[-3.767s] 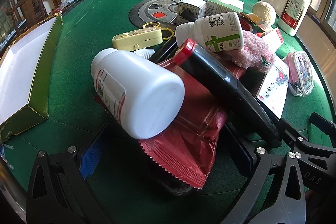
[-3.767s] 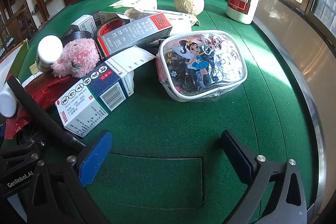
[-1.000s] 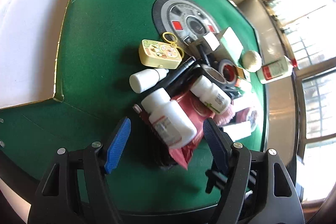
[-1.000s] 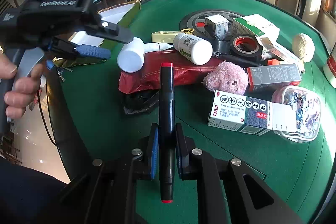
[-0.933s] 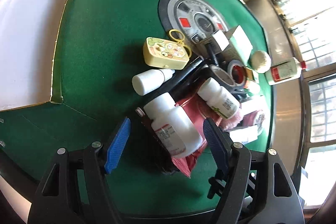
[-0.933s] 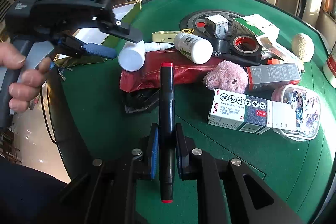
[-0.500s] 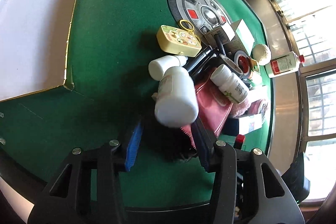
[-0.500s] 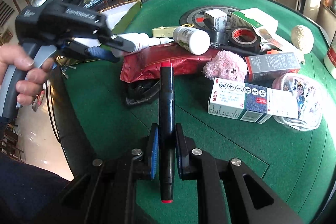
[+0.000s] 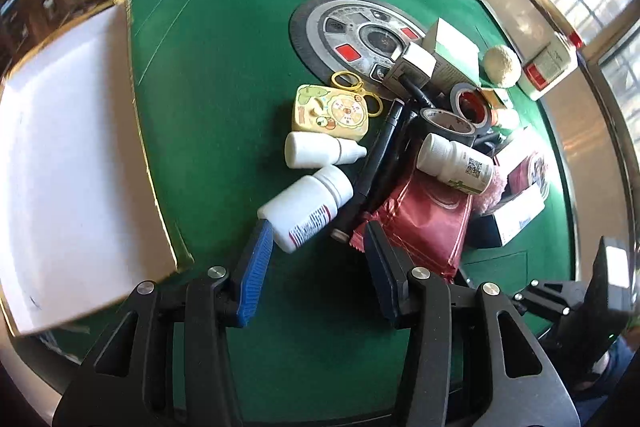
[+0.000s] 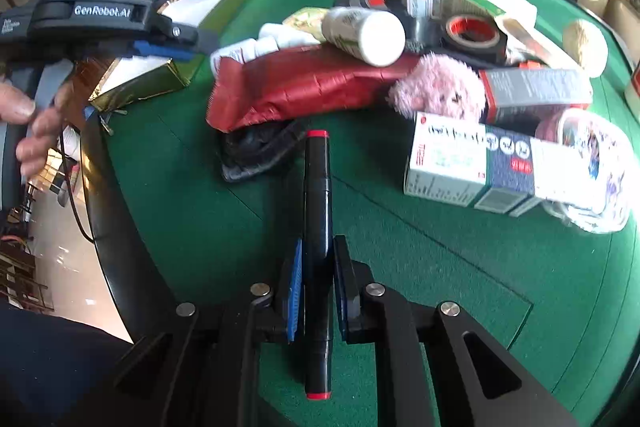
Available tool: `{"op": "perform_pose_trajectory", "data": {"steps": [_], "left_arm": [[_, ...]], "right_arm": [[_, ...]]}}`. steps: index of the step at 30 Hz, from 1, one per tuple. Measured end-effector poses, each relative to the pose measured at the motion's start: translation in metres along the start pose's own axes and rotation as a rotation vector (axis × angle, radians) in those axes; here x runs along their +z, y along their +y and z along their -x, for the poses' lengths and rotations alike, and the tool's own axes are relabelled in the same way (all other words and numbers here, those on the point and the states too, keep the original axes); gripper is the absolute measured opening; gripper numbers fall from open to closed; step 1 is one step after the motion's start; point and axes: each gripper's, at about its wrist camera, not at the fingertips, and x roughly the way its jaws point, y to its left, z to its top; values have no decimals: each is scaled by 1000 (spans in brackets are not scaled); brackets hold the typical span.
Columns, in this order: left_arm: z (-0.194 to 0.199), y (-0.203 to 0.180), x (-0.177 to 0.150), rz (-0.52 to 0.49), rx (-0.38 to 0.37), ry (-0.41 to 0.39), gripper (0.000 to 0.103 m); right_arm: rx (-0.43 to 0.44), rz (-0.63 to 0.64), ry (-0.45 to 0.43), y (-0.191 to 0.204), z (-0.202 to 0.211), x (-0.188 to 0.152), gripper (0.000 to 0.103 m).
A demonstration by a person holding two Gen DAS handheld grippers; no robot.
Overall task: Organize objects
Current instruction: 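Grasp the white red-labelled pill bottle with the left tool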
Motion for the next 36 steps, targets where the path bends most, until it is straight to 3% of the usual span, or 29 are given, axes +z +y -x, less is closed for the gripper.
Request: {"op": "perform_pose_trajectory", "data": {"steps": [3,6,14,15,17,23,27,36], "left_arm": [[-10,-4,8,-175,116,17,47],[-23,-9,6,-306,136,73,47],[-60,-15,5,-436,181,152,43],[-60,-16,4,-447,174,128,41],[-62,-15,4,-428,163,114,40],[-59,-3,-4,-242,170,2,37],[-50,13,-19,-96,127,-60,37],[-6,21,-43,11,82,-142,35]], "right_arm": [[-7,8,1,2,-1,-1,13],[-8,6,1,3,-2,-3,13],[-37,8,16,7,-2,-1,13],[-44,12,20,8,-2,-1,13],[-57,15,28,10,-3,-1,13],[-91,28,44,20,-7,1,14],[-86,20,42,22,-6,0,13],[-20,1,-3,19,13,2,13]]}}
